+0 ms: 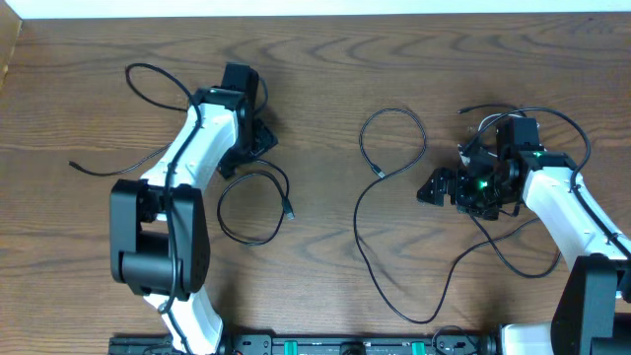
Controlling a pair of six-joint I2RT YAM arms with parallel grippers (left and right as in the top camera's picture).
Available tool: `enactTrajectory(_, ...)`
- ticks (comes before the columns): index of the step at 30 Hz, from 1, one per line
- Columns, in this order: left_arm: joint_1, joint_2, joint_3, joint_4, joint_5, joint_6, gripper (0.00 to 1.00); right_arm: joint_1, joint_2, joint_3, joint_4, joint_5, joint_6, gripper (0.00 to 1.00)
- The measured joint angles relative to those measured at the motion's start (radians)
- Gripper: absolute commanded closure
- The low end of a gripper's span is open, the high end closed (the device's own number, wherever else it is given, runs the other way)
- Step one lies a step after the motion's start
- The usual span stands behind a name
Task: Untangle cables
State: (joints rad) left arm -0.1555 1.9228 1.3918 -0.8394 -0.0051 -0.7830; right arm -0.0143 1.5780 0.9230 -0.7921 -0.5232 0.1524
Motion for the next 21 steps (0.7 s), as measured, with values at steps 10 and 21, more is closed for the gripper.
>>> enactTrajectory(10,-0.020,-0.001,-0.058,-0.002,-0.002,-0.426,0.19,0.010,0.000,0.000,0.001,0.000,0.000,0.01)
enactTrajectory(21,-0.062,0.004,-0.086,0.069,-0.024,-0.581,0.19,0.018,0.000,0.000,0.002,0.000,0.000,0.01)
